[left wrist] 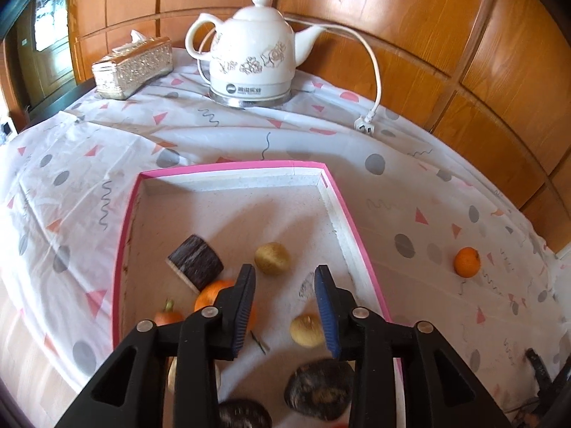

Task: Organize fruits
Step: 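Carry the yellow fruit into the tray and open the left gripper, then pull the open left tool back from the tray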

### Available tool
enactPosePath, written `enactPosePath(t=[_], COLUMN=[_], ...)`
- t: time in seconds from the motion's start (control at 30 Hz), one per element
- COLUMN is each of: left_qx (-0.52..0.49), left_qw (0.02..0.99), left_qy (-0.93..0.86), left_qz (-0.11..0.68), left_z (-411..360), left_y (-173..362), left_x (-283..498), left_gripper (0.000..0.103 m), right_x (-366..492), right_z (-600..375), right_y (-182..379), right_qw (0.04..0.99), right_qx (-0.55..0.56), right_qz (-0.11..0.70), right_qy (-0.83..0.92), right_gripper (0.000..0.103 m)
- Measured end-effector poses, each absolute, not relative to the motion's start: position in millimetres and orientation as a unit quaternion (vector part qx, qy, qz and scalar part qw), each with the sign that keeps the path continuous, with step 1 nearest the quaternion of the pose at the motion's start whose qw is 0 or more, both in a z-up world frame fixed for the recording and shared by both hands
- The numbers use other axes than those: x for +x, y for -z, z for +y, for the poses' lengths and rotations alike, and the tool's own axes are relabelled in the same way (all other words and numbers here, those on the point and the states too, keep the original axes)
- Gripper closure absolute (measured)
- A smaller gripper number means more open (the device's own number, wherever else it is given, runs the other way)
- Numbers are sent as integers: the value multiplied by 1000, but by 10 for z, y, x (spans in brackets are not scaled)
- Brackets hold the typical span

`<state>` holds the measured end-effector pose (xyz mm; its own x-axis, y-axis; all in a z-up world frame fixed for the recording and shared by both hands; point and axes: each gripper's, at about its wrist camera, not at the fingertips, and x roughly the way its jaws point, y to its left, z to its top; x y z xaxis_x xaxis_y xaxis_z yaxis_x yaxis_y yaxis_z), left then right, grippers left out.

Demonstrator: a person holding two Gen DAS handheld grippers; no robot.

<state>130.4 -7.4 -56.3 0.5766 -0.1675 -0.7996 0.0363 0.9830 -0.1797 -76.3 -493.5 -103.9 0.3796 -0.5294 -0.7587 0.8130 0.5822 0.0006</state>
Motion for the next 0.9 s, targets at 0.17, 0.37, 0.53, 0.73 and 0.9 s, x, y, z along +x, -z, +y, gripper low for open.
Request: enactPosePath(t=[0.17, 0.37, 0.53, 0.73, 0.9], left_qx=[-80, -85, -84, -91, -97], left_qw=[891, 895, 893, 889, 887], left_qy=[57, 54, 54, 47, 42], left_qz=[442, 434, 439, 446, 450], left_z=[-47, 7, 62, 151, 228], left_y=[461, 389, 408, 466, 514], left_x=[1101, 902, 794, 684, 629], left_gripper=[61, 60, 60, 60, 60], right_x=[-761, -760, -760, -758, -757], right_z=[-4936, -4936, -4938, -4943, -4951], right_y=[1038, 1038, 1040, 1042, 1039], right_qw=[808, 808, 808, 808, 809], right_qx=[191, 191, 192, 193, 194], right_qz=[371, 371, 371, 372, 372], right_qy=[415, 415, 415, 414, 412], right_gripper=[12, 12, 12, 12, 11])
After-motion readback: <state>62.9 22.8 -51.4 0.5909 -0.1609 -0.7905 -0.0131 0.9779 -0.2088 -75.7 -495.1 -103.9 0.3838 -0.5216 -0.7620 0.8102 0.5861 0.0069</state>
